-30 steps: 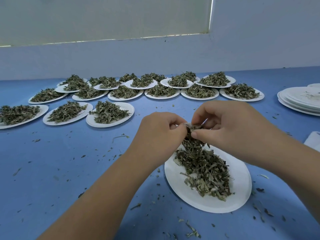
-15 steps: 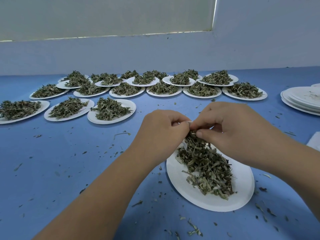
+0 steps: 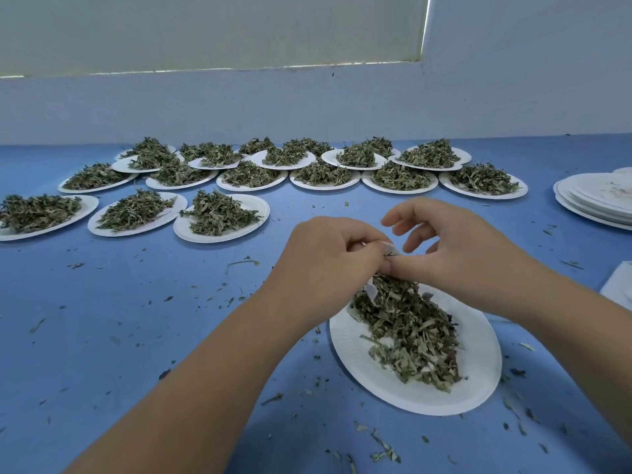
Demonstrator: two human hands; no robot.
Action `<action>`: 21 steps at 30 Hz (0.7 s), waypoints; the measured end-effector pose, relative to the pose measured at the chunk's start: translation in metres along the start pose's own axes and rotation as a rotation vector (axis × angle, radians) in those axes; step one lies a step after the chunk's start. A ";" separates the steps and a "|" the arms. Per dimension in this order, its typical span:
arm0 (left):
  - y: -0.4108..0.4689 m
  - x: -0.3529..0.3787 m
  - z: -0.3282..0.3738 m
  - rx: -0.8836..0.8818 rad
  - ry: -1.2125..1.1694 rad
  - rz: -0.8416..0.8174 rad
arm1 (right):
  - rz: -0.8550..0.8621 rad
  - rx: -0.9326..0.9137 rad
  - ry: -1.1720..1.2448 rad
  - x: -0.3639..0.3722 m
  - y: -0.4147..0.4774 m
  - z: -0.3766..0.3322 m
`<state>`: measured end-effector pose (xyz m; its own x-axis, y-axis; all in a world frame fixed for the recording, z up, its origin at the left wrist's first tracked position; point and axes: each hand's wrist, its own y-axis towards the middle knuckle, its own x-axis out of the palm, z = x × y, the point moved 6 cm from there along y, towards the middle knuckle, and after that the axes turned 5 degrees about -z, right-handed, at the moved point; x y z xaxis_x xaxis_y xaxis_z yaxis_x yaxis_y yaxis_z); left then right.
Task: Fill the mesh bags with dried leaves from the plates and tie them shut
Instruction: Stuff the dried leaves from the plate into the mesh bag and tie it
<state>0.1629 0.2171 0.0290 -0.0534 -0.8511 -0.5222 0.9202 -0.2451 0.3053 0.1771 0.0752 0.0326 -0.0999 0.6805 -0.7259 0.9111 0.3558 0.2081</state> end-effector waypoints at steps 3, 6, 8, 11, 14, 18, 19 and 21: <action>-0.001 0.003 0.000 -0.004 -0.018 -0.018 | -0.052 0.054 0.067 0.005 0.004 0.010; -0.001 0.005 0.002 0.000 -0.004 -0.027 | -0.026 0.049 0.066 0.008 0.004 0.011; -0.001 0.005 0.002 -0.005 0.001 -0.027 | 0.040 0.045 0.050 0.008 0.003 0.010; -0.001 0.004 0.001 -0.013 -0.006 -0.013 | 0.117 0.017 -0.004 0.007 0.002 0.005; -0.001 -0.001 0.000 -0.018 -0.033 0.032 | 0.074 -0.004 0.060 0.005 0.001 0.003; 0.000 -0.009 -0.002 -0.035 -0.042 0.109 | -0.015 -0.004 0.165 -0.002 0.001 0.002; 0.000 -0.011 -0.002 -0.037 -0.039 0.121 | -0.023 -0.002 0.172 -0.003 0.001 0.001; 0.000 -0.013 -0.004 -0.047 -0.058 0.141 | -0.029 -0.003 0.148 -0.005 -0.001 0.000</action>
<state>0.1649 0.2301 0.0328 0.0569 -0.9012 -0.4297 0.9373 -0.1000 0.3338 0.1770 0.0710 0.0362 -0.1846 0.7566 -0.6272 0.9056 0.3789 0.1906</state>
